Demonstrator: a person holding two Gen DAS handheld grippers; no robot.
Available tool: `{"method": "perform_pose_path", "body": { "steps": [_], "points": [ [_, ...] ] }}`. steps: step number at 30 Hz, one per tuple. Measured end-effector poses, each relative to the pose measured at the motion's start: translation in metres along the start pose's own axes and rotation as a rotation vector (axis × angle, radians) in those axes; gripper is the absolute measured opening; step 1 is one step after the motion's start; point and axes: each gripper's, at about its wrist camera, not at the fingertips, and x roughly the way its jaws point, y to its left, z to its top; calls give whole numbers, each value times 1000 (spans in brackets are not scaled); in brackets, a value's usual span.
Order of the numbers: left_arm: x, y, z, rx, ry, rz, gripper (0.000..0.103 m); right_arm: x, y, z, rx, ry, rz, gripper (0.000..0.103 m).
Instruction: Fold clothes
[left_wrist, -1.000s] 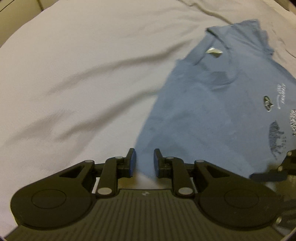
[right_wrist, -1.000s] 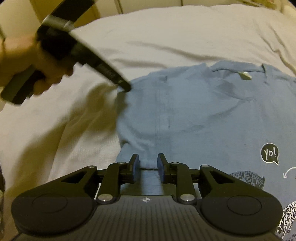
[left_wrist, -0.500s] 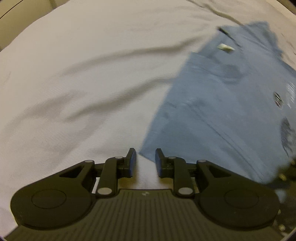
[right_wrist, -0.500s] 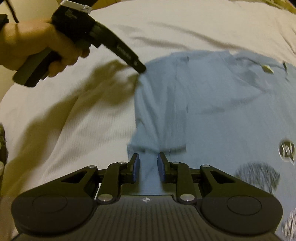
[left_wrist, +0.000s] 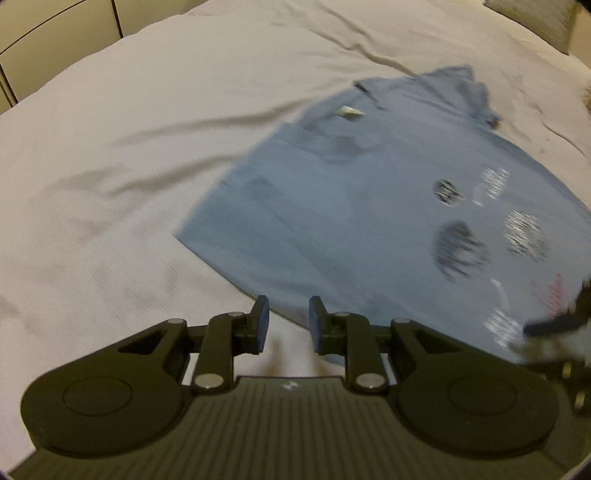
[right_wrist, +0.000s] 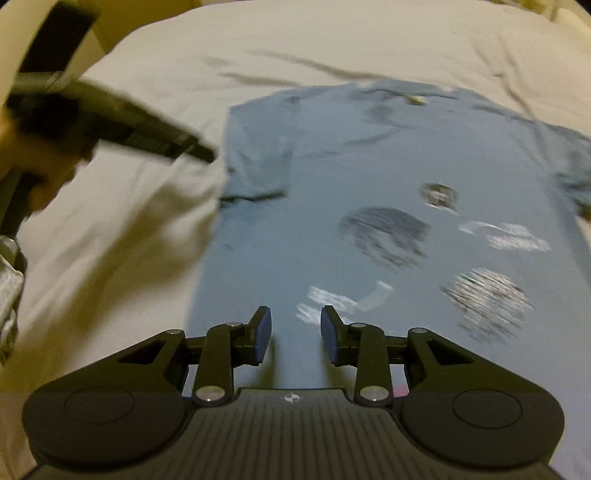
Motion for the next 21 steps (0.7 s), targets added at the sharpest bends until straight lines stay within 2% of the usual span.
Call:
{"method": "perform_pose_path", "body": {
  "steps": [5,10,13,16,18,21],
  "points": [
    [-22,-59,-16,-35,2,11,26,-37,-43,-23,14,-3,-45,39],
    [-42,-120,-10,-65,-11,64,31,-62,-110,-33,14,-42,-52,40],
    [-43,-170,1,-56,-8,123,33,-78,-161,-38,21,-86,-27,42],
    [-41,-219,15,-87,-1,170,37,-92,-214,-39,-45,-103,-14,42],
    [-35,-253,29,-119,-7,177,45,-107,-248,-38,-68,-124,-28,42],
    [-28,-305,59,-87,-17,176,48,-123,-298,-33,-50,-129,-55,43]
  ]
}}
